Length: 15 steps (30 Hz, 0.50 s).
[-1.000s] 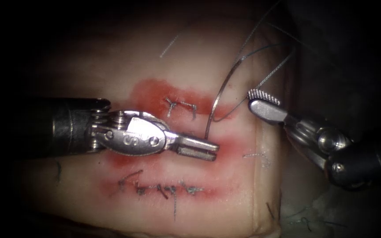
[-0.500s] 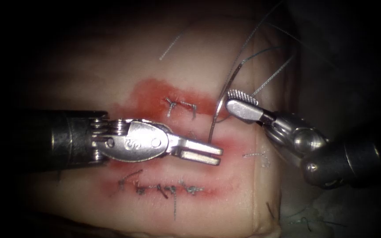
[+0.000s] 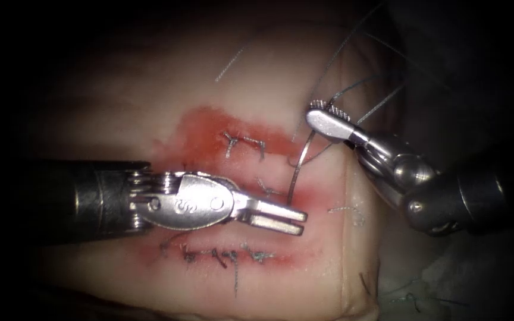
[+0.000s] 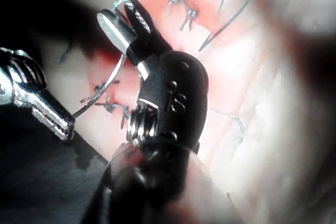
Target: Wound Closure
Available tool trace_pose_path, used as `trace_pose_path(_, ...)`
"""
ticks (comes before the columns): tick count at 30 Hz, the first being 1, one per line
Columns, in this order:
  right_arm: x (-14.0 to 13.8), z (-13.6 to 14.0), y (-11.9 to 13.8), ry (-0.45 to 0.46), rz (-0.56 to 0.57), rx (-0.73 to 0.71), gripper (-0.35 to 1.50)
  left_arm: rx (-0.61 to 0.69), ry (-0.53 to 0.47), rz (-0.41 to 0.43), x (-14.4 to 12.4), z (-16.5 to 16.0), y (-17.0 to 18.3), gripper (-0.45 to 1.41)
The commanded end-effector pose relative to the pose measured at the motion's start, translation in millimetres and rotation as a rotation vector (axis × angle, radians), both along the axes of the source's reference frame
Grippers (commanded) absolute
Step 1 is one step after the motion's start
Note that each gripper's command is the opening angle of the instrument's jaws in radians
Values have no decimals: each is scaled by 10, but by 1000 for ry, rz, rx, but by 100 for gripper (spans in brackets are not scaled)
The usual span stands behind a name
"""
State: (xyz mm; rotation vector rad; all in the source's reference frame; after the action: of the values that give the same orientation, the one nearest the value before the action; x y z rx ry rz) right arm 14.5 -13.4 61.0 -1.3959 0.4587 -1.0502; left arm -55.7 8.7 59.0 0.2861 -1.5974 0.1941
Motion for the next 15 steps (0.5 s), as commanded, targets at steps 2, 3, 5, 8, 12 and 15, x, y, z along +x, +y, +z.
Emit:
trace_pose_path(2, 10, 3, -2, 4, 6, -1, -35, 5, 1, 0, -7, 3, 4, -45)
trace_pose_path(3, 9, 2, -1, 8, 4, -2, -35, 5, 1, 1, -7, 4, 4, -45)
trace_pose_path(5, 9, 2, -1, 13, -7, -3, -35, 6, 0, 1, -7, 4, 5, -45)
trace_pose_path(8, 7, 2, -2, 21, -23, -4, -35, 51, 16, 0, -7, 4, 5, -38)
trace_pose_path(12, -3, 6, 5, -26, -43, -110, -35, 367, 109, -36, 3, -8, 38, 81)
trace_pose_path(15, -10, 11, 14, -101, -65, -241, -35, 465, 102, -46, 18, -21, 65, 78)
